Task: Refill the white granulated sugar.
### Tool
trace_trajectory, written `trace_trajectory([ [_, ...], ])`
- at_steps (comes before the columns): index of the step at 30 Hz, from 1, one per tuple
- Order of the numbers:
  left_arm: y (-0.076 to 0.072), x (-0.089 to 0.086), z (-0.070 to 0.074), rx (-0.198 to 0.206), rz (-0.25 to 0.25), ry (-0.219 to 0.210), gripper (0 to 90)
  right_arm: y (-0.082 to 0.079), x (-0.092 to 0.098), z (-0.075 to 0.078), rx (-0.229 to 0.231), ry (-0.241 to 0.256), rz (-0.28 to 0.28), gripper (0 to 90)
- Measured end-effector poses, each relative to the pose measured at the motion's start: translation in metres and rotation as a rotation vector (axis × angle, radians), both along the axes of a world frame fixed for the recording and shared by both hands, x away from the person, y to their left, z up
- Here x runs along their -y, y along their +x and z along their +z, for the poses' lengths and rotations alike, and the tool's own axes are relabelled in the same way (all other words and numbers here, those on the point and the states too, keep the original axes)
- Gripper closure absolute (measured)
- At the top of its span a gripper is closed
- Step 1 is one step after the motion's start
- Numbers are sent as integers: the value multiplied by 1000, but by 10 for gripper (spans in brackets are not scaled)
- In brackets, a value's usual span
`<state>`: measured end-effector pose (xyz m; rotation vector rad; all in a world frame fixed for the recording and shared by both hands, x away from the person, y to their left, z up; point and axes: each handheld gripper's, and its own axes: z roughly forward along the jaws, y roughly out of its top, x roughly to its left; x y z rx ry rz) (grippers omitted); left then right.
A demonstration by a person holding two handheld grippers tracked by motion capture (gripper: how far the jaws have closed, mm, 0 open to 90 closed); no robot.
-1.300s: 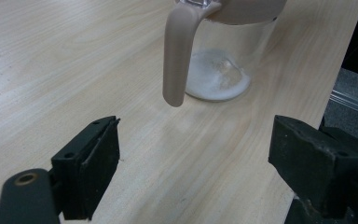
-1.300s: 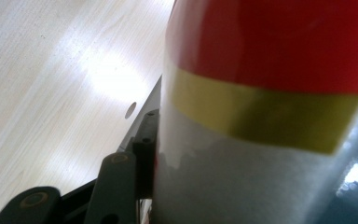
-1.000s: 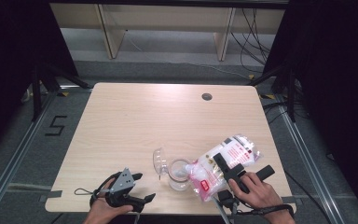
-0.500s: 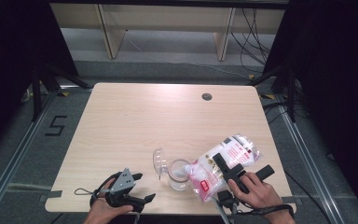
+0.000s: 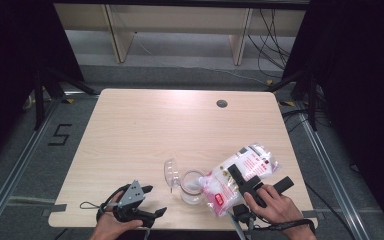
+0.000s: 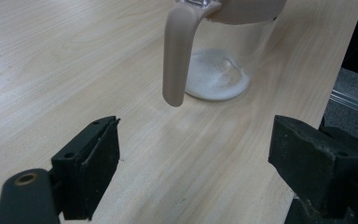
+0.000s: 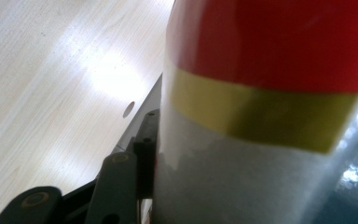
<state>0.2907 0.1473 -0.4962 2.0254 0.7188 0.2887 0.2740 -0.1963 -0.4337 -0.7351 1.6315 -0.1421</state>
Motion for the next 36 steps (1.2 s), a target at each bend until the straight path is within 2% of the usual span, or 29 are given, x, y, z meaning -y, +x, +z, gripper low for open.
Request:
trace_trajectory([
  [7, 0, 0, 0, 2, 0, -1, 159, 0, -1, 1, 3, -11, 15, 578],
  [12, 0, 0, 0, 3, 5, 1, 159, 0, 0, 0, 2, -6, 1, 578],
  [14, 0, -1, 1, -9, -9, 11, 159, 0, 0, 0, 4, -13, 4, 579],
  [15, 0, 0, 0, 4, 5, 1, 159, 0, 0, 1, 3, -19, 6, 579],
  [21, 0, -1, 1, -9, -8, 10, 159, -1, -2, 2, 19, -41, 10, 579],
  [22, 0, -1, 1, -9, -8, 9, 159, 0, -2, 4, 31, -76, 11, 580],
  [23, 0, -1, 1, -9, -8, 9, 159, -1, -2, 3, 17, -38, 9, 580],
  [25, 0, -1, 1, -9, -8, 10, 159, -1, -1, 2, 14, -28, 9, 580],
  [31, 0, -1, 1, -9, -8, 10, 159, -1, -2, 3, 21, -44, 7, 581],
  [33, -1, 0, 0, 3, 5, 2, 159, -1, -2, 3, 22, -49, 8, 581],
  [36, 0, 1, 0, -1, 0, -10, 159, -1, -2, 4, 23, -53, 9, 582],
])
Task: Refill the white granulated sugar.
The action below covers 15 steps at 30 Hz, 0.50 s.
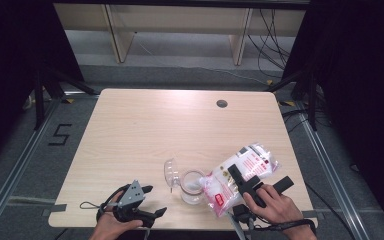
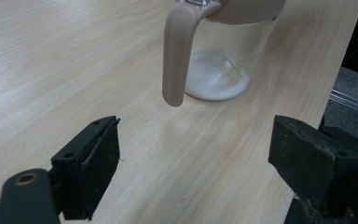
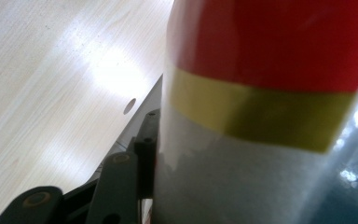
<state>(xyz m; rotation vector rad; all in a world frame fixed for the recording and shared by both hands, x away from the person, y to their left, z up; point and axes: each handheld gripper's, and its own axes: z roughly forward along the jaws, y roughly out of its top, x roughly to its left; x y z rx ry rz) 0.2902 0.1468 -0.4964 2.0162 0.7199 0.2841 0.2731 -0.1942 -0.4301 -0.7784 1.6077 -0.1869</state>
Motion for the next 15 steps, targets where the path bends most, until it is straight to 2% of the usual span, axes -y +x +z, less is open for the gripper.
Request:
trace_trajectory([
  [3, 0, -2, 2, -9, -9, 20, 159, 0, 0, 0, -1, 4, 2, 582],
  [9, 0, 0, 0, 0, -2, 3, 159, 0, 0, -1, -5, -6, 1, 583],
  [13, 0, -1, 1, -9, -9, 19, 159, 0, -1, -1, -10, -8, 0, 584],
  [15, 0, -1, 0, 0, -1, 11, 159, 1, 0, 0, -9, 4, 4, 584],
])
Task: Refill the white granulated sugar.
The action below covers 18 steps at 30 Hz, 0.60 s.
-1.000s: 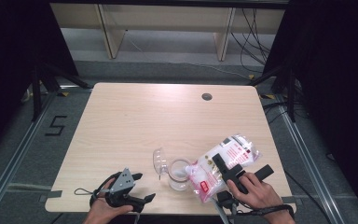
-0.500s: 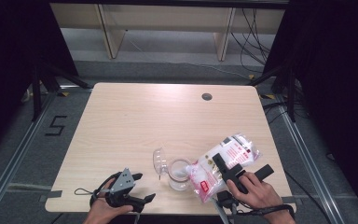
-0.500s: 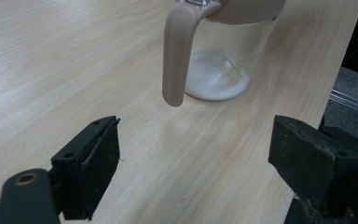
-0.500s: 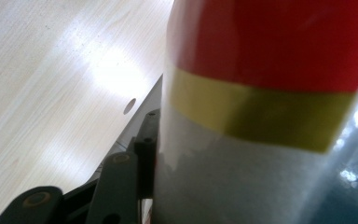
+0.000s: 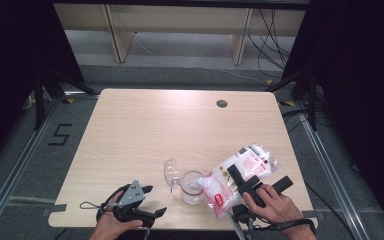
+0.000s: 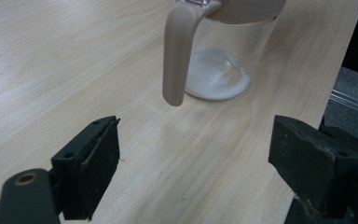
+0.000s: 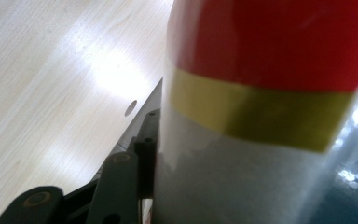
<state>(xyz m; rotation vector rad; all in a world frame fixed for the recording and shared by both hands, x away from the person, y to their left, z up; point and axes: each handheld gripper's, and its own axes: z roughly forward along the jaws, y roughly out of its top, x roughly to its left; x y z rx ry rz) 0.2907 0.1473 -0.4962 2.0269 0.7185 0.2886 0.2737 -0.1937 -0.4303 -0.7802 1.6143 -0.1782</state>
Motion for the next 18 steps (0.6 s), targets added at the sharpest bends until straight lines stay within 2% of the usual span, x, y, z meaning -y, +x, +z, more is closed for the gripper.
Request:
trace_trajectory([
  [10, -1, 0, 0, 3, 6, -1, 159, 0, 1, 0, -14, 25, -1, 589],
  [13, 0, -1, 1, -10, -7, 8, 159, 0, 2, -1, -17, 21, -5, 591],
  [18, 0, -1, 1, -9, -7, 8, 159, 0, 2, -1, -20, 21, -6, 596],
])
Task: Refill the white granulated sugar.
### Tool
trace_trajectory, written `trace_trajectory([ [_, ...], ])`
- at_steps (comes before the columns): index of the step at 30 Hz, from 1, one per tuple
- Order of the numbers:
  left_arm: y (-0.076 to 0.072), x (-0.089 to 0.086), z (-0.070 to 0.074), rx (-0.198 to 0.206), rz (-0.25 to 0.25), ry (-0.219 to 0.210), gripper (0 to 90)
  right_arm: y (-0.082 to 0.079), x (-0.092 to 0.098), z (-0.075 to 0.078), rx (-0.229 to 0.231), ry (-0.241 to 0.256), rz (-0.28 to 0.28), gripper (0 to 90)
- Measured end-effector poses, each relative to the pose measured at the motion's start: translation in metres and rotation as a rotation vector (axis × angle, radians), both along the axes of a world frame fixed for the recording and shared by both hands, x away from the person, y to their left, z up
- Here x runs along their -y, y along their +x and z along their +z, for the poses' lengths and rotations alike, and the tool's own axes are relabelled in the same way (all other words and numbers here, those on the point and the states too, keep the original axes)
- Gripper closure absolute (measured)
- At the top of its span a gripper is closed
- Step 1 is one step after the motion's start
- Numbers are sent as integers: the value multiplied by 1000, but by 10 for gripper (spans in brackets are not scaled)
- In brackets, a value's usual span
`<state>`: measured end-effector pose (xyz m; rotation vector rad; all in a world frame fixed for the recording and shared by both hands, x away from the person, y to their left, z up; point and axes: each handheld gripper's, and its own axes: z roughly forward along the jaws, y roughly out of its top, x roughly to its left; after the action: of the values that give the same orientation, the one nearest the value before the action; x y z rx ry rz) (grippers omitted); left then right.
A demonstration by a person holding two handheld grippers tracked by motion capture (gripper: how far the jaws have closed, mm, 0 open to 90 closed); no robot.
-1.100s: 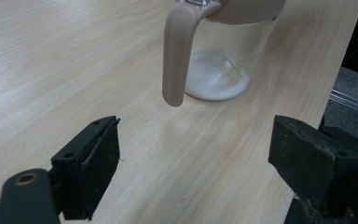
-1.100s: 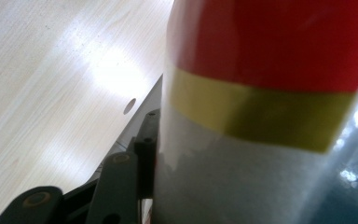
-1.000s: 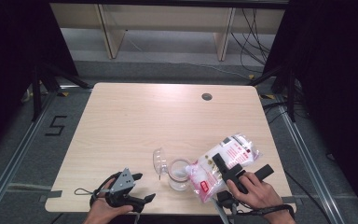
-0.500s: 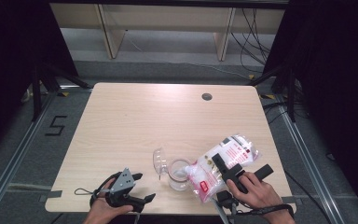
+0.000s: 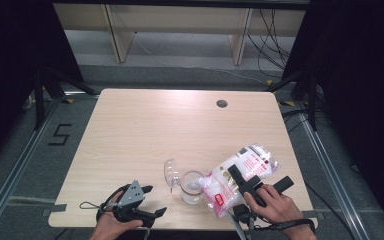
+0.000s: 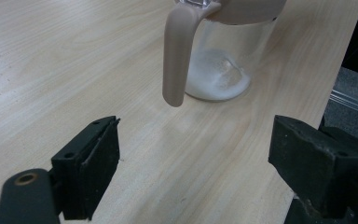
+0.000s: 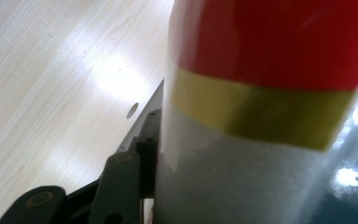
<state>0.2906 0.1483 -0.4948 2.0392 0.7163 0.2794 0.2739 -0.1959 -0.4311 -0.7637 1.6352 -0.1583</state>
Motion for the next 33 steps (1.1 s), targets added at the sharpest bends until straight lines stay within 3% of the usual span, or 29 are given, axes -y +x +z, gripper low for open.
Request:
trace_trajectory([
  [9, 0, 0, 0, 0, 1, -1, 159, 0, 0, 1, 2, 6, 0, 604],
  [12, 1, 0, -1, 33, -4, 7, 159, 0, 0, 1, 0, 7, 0, 606],
  [13, 0, 1, -1, 11, 15, -10, 159, 0, 1, 1, 1, 6, 1, 607],
  [15, 0, 0, 0, -1, -1, 0, 159, 0, 1, 1, 0, 8, -1, 608],
  [18, 1, -1, 0, 21, -10, 3, 159, 0, 0, 0, -1, 9, 1, 609],
  [24, 0, 0, 0, -2, 2, -8, 159, 0, 1, 0, -6, 10, 3, 612],
  [27, 1, 0, 0, 23, -8, 0, 159, 0, 1, 1, -4, 8, 2, 613],
  [29, -1, 1, 0, 0, 6, -13, 159, 0, 1, 1, 0, 7, 0, 614],
  [33, 0, 0, 0, 1, 2, -2, 159, 0, 1, 2, 1, 8, 2, 615],
])
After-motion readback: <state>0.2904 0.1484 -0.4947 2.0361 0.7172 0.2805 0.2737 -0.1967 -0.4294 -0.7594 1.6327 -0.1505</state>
